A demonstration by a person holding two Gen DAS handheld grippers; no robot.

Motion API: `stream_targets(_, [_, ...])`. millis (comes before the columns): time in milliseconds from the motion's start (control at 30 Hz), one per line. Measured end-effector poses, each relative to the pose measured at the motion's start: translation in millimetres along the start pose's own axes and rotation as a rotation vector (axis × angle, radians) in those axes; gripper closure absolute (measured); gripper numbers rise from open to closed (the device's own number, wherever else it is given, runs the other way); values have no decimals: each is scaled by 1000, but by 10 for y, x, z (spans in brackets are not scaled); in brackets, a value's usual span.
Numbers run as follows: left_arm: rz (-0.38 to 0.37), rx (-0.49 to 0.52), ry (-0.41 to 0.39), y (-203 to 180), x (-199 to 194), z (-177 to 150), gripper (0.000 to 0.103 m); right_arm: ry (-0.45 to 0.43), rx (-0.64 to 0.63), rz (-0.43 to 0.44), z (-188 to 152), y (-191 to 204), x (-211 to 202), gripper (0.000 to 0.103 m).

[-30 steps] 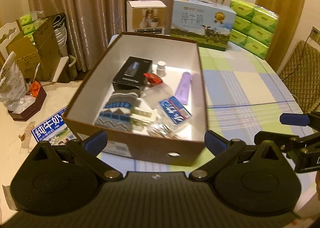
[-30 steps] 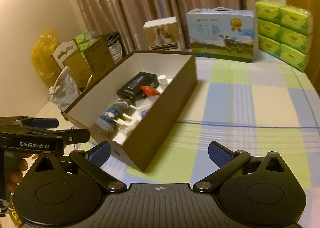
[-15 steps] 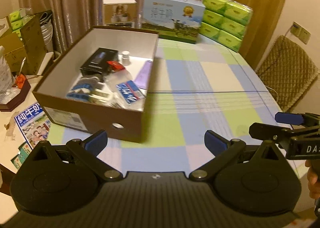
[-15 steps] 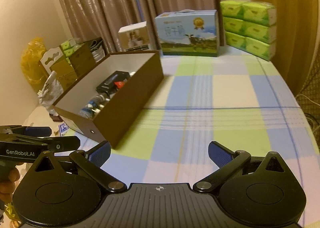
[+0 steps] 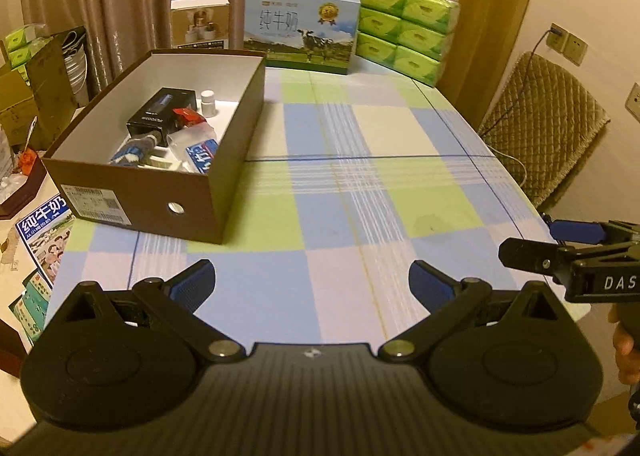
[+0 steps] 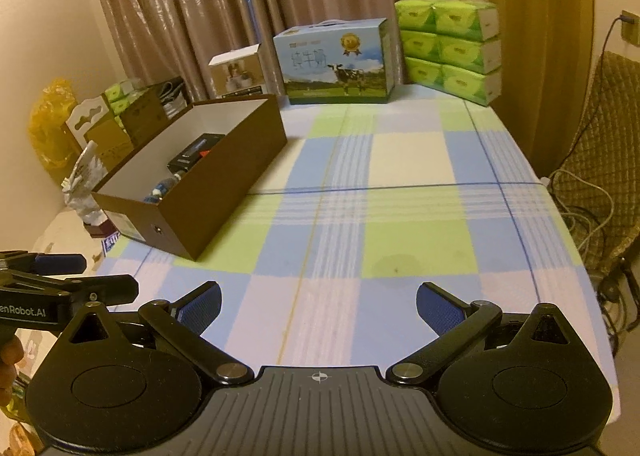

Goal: Organize objects

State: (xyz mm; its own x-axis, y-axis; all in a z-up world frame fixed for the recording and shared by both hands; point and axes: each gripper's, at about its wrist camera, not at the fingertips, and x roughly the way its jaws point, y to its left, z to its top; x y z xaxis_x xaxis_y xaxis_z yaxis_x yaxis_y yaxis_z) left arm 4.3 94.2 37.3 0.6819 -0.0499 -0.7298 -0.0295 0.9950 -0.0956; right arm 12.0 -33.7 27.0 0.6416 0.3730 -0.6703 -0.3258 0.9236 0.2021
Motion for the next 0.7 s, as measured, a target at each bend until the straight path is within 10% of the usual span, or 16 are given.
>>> stream_targets(700, [20, -1, -1, -209, -247, -312, 1, 7, -29, -1, -252, -63, -246, 2])
